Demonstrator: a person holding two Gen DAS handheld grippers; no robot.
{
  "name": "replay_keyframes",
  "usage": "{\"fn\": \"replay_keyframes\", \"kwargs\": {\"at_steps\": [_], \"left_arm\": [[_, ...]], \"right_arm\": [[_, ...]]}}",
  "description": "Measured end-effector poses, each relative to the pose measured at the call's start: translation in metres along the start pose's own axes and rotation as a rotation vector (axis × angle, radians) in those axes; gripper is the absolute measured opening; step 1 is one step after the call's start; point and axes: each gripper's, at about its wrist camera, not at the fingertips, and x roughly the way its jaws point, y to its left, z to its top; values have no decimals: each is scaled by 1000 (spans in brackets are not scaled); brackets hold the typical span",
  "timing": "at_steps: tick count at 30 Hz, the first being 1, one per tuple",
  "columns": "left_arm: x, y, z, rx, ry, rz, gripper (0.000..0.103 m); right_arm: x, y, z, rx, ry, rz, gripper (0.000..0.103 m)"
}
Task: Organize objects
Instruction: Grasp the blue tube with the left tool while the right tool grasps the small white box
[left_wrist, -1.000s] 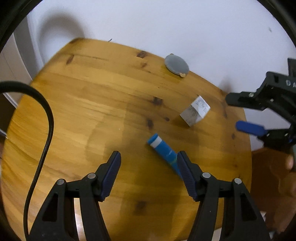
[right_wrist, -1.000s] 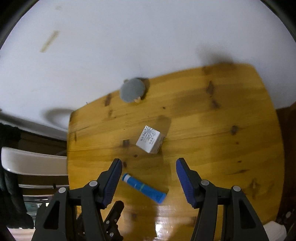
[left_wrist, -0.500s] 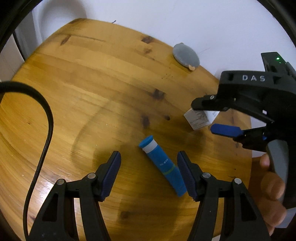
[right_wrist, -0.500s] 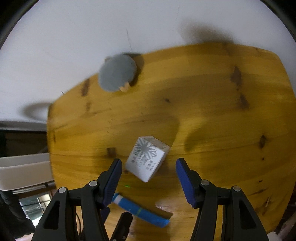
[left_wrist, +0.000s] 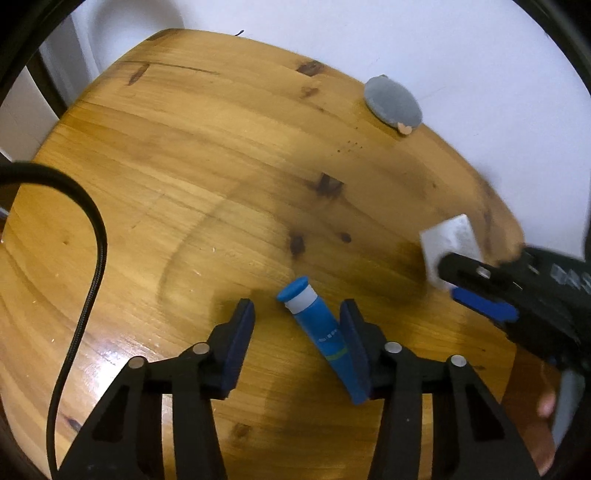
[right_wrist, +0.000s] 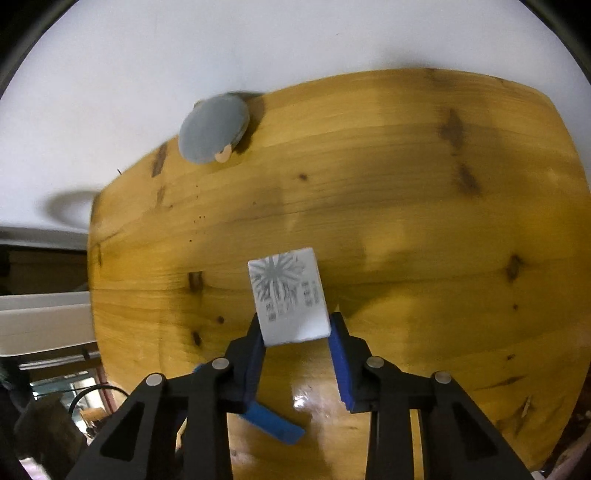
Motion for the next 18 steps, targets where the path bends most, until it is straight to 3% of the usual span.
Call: {"fn": "replay_keyframes", "kwargs": {"at_steps": [6,11,15,18], "left_arm": [[0,-11,0,13,32,67,50],[2,-26,-4,77,63,165,37],[1,-31,-11,121,71,183,23],[-9,-30,-18,146,59,183,22]], "right_arm": [[-27,-22,-17,10,-42,63,34],[-41,-31,-37,3,-62,98,33],[-43,-31,-49,-7,-72,108,33],[-52,-35,-56,-14,-83,119,33]]}}
